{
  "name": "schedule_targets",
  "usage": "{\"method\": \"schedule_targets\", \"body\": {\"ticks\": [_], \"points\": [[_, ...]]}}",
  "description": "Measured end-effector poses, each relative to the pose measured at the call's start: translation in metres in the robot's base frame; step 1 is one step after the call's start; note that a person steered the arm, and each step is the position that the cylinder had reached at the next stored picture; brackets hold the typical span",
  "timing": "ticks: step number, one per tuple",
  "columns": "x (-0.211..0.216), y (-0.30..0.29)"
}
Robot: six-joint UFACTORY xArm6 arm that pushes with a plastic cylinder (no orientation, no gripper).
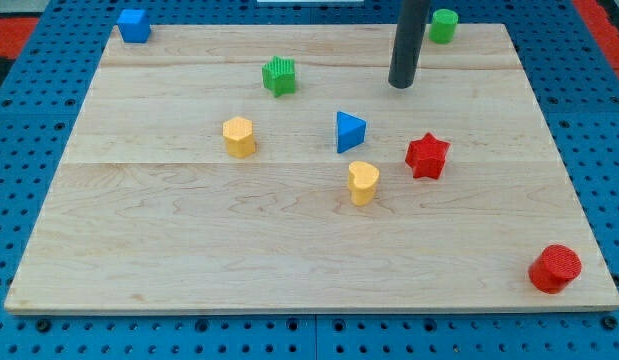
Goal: Point your arm at the red star
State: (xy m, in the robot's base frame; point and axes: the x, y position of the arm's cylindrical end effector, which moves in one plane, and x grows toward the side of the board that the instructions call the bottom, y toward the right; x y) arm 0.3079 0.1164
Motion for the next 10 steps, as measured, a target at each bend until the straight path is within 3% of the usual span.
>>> {"method": "schedule_targets", "body": {"ticks": [3,10], "points": [[0.006,0.013],[0.089,0.08]]}}
